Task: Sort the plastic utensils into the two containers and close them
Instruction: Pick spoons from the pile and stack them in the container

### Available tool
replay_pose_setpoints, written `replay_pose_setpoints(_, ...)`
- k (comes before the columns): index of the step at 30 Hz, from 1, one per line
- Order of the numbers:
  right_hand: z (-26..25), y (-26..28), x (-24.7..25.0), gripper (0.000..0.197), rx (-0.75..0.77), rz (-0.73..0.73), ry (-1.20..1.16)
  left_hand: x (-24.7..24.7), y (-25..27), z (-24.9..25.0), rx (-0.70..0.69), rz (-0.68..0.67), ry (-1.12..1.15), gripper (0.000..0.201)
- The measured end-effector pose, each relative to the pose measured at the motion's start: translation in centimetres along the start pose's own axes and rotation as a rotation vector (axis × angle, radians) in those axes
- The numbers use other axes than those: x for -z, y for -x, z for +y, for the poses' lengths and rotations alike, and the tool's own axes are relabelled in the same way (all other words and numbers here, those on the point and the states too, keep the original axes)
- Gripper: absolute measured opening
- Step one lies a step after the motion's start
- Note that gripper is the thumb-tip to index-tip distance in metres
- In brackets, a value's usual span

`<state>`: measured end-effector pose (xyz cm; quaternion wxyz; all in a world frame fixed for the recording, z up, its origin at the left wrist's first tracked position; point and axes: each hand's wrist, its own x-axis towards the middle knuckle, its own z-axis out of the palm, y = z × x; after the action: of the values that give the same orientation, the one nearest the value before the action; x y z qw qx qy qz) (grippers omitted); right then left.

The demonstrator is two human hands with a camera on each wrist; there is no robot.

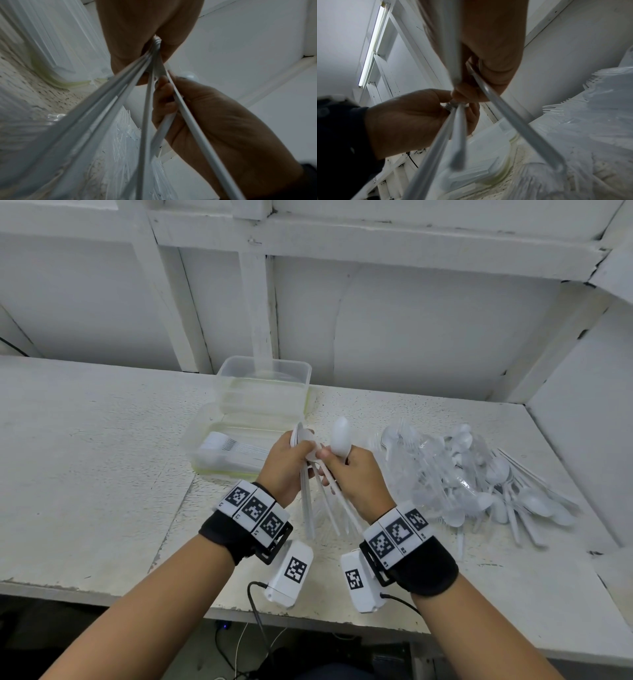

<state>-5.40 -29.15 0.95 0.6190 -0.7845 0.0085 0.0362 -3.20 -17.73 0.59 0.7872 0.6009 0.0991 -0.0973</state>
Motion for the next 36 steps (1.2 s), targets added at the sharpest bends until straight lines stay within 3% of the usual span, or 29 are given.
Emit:
replay_pose_setpoints(4,-0.2,0.2,0.2,0.028,0.017,0.0,0.067,0.2,-0.1,-0.1,0.019,0.073,0.059,0.018)
replay_pose_setpoints(7,-0.6,0.4,1.0,0.012,0.071,0.045,0.136,0.7,-0.4,0.1,-0.01,0.093,0.119,0.019)
replay_pose_setpoints(12,-1.0,0.3,1.9,0.013,0.006,-0.083,0.228,0.6,-0.7,0.4,-0.037,0.144,0.079,0.012)
replay_pose_setpoints(17,-0.3,-0.2,0.3,0.014,0.173,0.043,0.35,0.1,-0.5,0.0,-0.043,0.049,0.086,0.014)
replay_pose_setpoints(20,-0.3,-0.2,-0.4,0.013,0.213,0.09,0.334,0.1,-0.4,-0.1,-0.041,-0.036,0.138,0.037)
replay_pose_setpoints(23,-0.8,-0.3,-0.4,0.025,0.272,0.058,0.445,-0.1,-0.1,0.1,-0.034,-0.1,0.125,0.045)
replay_pose_setpoints(27,-1.4,-0.6,-0.9,0.023,0.271,-0.017,0.534,-0.5,0.1,0.2,-0.049,-0.103,0.097,0.033)
replay_pose_setpoints(32,-1.2,-0.7,-0.6,0.028,0.221,-0.129,0.501,0.1,-0.5,0.3,-0.029,-0.061,0.091,0.024)
replay_pose_setpoints(36,-0.7,-0.5,-0.5,0.034,0.237,-0.15,0.33,0.4,-0.8,0.8,-0.037,-0.033,0.147,0.025)
